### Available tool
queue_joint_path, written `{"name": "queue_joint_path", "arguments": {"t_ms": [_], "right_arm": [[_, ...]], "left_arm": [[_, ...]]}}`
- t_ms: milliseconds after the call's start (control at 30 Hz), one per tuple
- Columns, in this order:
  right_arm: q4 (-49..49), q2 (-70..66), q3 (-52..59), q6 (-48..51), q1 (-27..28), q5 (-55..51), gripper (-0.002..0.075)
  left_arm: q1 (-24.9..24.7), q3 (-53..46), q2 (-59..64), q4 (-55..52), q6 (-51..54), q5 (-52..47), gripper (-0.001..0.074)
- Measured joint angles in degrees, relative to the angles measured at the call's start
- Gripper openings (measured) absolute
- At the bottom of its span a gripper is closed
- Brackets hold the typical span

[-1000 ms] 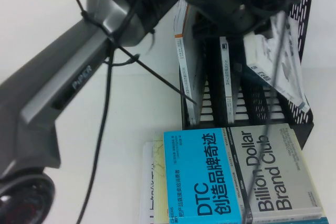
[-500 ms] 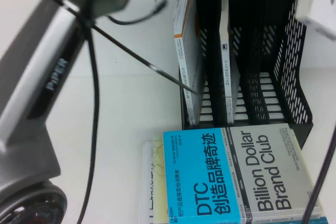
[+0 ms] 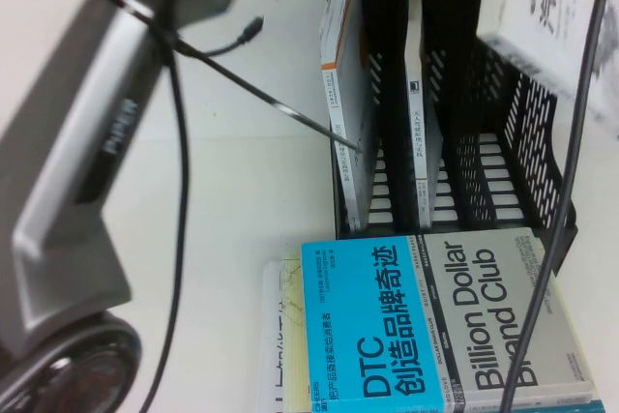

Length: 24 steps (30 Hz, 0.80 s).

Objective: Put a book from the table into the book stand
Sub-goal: Place the book on the book shelf

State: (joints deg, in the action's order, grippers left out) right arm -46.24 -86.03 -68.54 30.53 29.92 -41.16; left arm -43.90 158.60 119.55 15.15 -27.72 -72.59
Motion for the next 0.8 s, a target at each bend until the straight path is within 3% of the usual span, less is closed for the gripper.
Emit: {"name": "queue_joint_path", "arguments": {"t_ms": [800], "right_arm": [[-4.2, 0.0, 0.0, 2.3, 0.0, -5.0, 0.0006]], "left_arm": [[0.0, 0.0, 7.3, -7.4, 0.4, 0.0, 0.0118]]}}
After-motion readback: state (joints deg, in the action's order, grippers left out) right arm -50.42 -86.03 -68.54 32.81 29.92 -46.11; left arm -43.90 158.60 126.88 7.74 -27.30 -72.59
